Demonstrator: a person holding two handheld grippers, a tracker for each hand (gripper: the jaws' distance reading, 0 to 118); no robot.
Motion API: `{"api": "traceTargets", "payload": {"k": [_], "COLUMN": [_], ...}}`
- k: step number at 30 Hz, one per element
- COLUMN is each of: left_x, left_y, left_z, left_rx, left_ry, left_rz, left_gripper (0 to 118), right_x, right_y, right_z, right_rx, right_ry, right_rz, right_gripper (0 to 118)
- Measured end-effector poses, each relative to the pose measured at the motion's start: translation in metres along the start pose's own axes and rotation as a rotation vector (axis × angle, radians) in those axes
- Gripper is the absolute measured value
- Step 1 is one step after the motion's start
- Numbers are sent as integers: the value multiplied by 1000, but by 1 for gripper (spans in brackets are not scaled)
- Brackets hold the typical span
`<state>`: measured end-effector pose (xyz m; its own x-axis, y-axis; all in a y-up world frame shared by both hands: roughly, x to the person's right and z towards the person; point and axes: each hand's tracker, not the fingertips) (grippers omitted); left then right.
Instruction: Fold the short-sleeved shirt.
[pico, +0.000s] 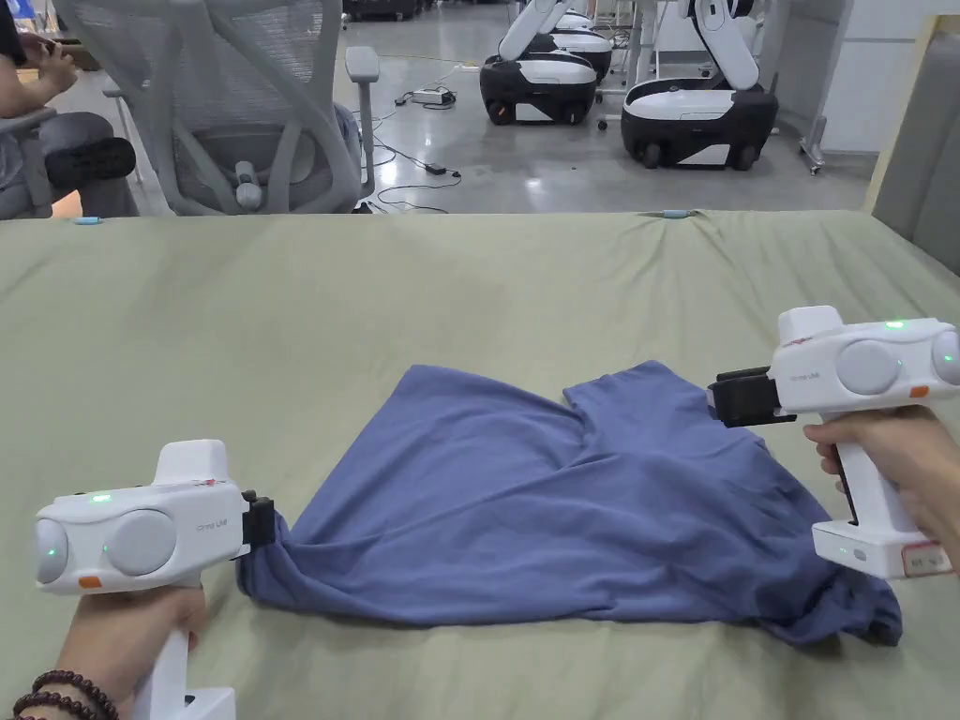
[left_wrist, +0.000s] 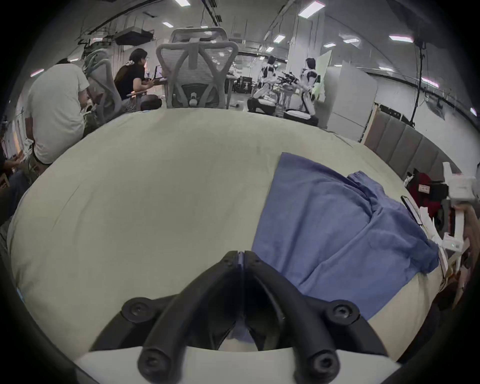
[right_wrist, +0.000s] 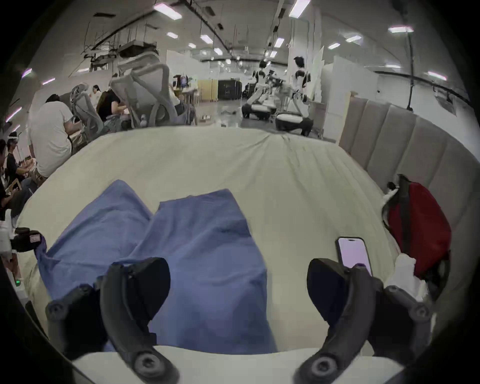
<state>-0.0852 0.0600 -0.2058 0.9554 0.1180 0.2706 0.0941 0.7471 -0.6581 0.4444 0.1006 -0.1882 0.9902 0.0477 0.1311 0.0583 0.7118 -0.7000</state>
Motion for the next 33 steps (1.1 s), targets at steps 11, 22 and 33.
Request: {"api": "traceTargets", "payload": {"k": [11, 22, 33], "left_x": [3, 10, 34], "left_y": [-1, 11, 109], "left_z": [-13, 6, 68], "left_rx": [-24, 20, 262], "left_ry": [6, -16, -83], "left_rz": [3, -4, -33], "left_gripper": [2, 2, 2], "right_x": [9, -7, -5], "right_y": [-8, 12, 62], "right_z": [-92, -9, 136], "right_rx": [-235, -28, 321], "right_ry": [-30, 1, -24], "right_rz": [31, 67, 59], "right_gripper": [54, 6, 6]}}
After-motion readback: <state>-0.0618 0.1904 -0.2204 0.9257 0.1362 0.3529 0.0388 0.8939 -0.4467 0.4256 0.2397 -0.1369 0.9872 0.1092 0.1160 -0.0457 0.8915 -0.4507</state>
